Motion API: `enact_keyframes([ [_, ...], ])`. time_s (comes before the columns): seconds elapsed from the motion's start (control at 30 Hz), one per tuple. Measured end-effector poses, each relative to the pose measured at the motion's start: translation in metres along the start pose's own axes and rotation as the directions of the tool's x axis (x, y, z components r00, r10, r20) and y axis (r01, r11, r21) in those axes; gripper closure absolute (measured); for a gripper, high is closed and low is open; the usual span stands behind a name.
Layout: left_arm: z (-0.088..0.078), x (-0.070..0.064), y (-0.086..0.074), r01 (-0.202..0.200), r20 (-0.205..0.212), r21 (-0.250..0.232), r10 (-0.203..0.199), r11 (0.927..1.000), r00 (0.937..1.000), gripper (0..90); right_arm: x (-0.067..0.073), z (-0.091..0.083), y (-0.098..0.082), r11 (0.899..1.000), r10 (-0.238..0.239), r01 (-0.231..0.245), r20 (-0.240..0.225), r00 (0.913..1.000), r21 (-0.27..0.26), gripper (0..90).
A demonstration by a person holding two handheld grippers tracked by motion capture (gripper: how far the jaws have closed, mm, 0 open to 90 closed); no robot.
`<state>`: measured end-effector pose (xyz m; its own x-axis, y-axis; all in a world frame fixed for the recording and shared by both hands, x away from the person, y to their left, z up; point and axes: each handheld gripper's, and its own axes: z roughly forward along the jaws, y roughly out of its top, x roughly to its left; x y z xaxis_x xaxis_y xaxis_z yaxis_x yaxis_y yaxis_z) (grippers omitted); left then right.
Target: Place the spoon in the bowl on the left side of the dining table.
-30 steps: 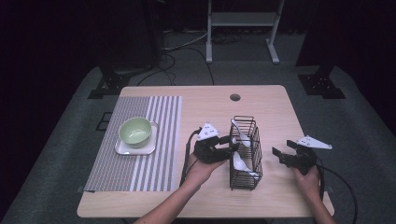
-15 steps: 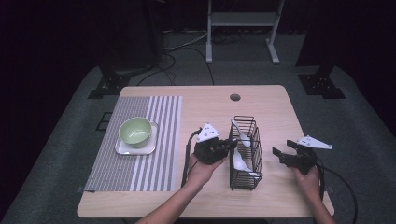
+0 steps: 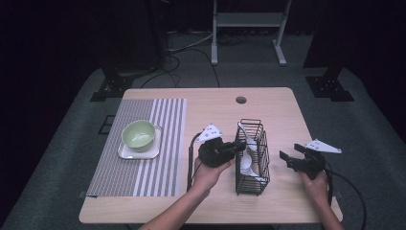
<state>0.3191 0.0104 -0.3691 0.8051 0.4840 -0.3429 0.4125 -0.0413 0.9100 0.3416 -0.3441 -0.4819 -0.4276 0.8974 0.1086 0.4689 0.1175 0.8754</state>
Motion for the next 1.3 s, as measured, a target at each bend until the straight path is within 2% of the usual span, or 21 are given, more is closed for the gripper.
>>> enact_keyframes([
  [0.1, -0.002, -0.001, 0.003, 0.018, 0.015, -0.01, -0.018, 0.9998, 0.9997, 85.1, 0.0, 0.0, 0.0, 1.0, 0.002, -0.002, 0.002, 1.0, 0.0, 21.3],
  [0.3, -0.007, -0.003, 0.011, 0.021, 0.029, -0.024, -0.02, 0.9995, 0.9994, 85.1, 0.0, 0.0, 0.0, 1.0, 0.005, -0.005, 0.005, 1.0, 0.001, 21.3],
  [0.53, -0.012, -0.004, 0.021, 0.049, 0.048, -0.045, -0.047, 0.9978, 0.9977, 85.1, 0.0, 0.0, 0.0, 1.0, 0.007, -0.007, 0.007, 1.0, 0.004, 21.3],
  [0.73, -0.014, -0.006, 0.027, 0.056, 0.059, -0.054, -0.053, 0.9969, 0.9969, 85.2, 0.0, 0.0, 0.0, 1.0, 0.005, -0.005, 0.01, 0.9999, 0.006, 21.3],
  [0.9, -0.015, -0.005, 0.031, 0.08, 0.067, -0.061, -0.076, 0.9949, 0.9948, 85.2, 0.0, 0.0, 0.0, 1.0, 0.006, -0.006, 0.011, 0.9999, 0.006, 21.3],
  [1.0, -0.016, -0.002, 0.034, 0.115, 0.077, -0.073, -0.11, 0.9907, 0.991, 85.1, 0.0, 0.0, 0.0, 1.0, 0.006, -0.006, 0.012, 0.9999, 0.006, 21.2],
  [1.3, -0.024, -0.001, 0.044, 0.135, 0.089, -0.103, -0.126, 0.9855, 0.988, 85.1, 0.001, 0.001, 0.0, 1.0, 0.007, -0.007, 0.019, 0.9998, 0.011, 21.2],
])
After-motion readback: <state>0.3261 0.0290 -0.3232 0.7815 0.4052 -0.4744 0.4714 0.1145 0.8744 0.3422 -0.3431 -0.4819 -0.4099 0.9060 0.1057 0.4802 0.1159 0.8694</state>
